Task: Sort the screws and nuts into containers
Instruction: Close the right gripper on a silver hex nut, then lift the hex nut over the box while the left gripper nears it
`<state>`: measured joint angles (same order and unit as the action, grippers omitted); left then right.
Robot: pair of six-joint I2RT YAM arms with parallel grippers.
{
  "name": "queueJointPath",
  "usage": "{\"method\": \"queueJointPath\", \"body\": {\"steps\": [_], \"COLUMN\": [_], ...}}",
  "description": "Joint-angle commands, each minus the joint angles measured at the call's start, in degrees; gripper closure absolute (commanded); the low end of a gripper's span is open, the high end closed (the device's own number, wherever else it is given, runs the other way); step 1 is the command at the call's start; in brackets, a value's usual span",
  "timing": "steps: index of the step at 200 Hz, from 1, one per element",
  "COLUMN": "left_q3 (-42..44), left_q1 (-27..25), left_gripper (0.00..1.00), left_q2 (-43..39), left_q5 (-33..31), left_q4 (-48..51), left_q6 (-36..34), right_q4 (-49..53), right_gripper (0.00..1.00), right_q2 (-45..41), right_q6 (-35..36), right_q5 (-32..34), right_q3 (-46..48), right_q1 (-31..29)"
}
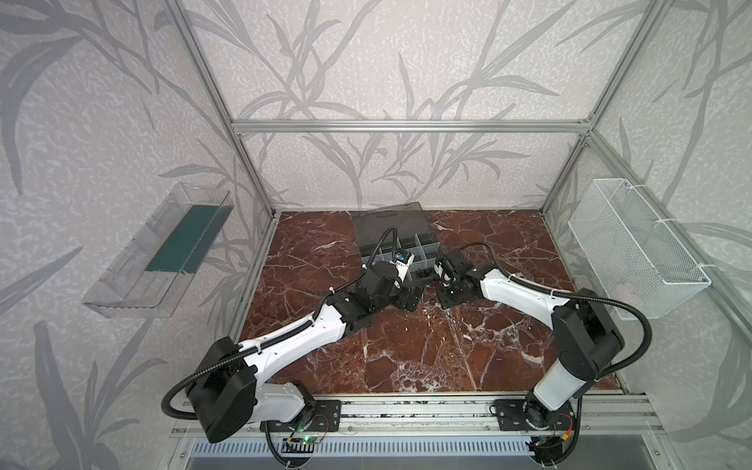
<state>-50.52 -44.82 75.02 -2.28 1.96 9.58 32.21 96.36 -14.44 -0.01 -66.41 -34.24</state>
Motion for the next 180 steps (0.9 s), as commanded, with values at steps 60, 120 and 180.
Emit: {"method": "queueJointPath", "body": {"steps": [60,120,180], "left_q3": [-6.66,-11.57,-6.98], "left_q1": [10.10,14.05,14.82], "left_gripper": [0.01,0.01,0.01], "left_q2": [-0.41,5.79,5.08], "left_q5": [-5.15,-11.55,-11.93], "left_q4": [1.88,-1.43,-3.73], "left_q6": [5.64,-0.47,2.03], "right_q4": [5.63,8.45,6.43], "right_gripper": [0.82,0.81,0.81], "right_q2": [8.75,25.72,31.11], "right_q6": [5.79,4.86,3.65], "right_q5": [1.96,-1.44,-6.96], "right_q3": [-29.90,-56.63,-56.35], "right_q1": [1.22,3.56,2.97]}}
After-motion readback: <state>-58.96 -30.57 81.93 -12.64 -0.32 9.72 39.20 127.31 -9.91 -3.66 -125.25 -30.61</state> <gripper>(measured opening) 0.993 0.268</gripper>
